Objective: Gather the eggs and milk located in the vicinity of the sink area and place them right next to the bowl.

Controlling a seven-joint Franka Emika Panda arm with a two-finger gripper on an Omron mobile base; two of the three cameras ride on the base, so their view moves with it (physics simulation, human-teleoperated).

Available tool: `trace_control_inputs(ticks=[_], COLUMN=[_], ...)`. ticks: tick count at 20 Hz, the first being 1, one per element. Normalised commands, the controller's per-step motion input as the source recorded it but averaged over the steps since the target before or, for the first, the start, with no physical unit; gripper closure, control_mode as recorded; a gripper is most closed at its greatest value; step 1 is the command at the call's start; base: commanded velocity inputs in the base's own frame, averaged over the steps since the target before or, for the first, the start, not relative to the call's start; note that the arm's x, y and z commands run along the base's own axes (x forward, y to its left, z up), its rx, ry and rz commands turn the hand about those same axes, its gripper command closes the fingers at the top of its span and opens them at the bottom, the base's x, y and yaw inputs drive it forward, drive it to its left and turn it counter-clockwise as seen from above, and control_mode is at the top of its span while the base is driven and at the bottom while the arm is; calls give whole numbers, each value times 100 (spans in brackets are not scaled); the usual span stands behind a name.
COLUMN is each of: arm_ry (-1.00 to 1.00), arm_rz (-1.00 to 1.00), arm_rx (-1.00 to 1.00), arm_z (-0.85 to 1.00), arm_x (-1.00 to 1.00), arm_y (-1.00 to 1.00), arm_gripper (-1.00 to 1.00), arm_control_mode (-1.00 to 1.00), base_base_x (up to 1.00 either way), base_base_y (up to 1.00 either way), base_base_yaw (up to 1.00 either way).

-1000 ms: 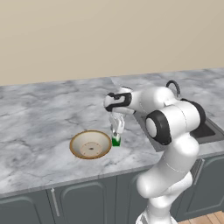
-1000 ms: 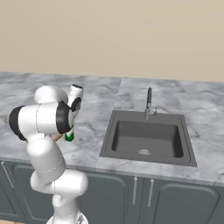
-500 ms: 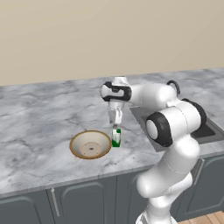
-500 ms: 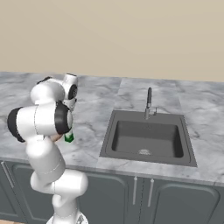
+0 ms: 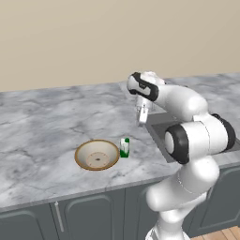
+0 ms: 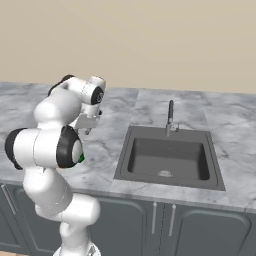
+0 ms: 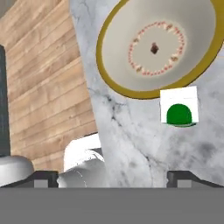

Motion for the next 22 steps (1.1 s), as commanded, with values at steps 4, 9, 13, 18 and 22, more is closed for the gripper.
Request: trace_control_inputs(ticks=[4,9,13,18,22], arm_ry=[0,-1,1,3,0], arm_rz=[-68,-70,-69,-30,1], arm_rx=[-29,-49,-46,-6,0], arm_z=[13,14,4,4,0], arm_x=[-10,2,5,1,4], arm_y=[-31,-25,-33,-29,-6], arm_gripper=[-100,-100,-100,-100,-100], arm_control_mode=[-100,-100,-100,-100,-100], base_base_x=[0,0,0,0,0], base_base_y=[0,0,0,0,0], base_base_yaw=[0,0,0,0,0])
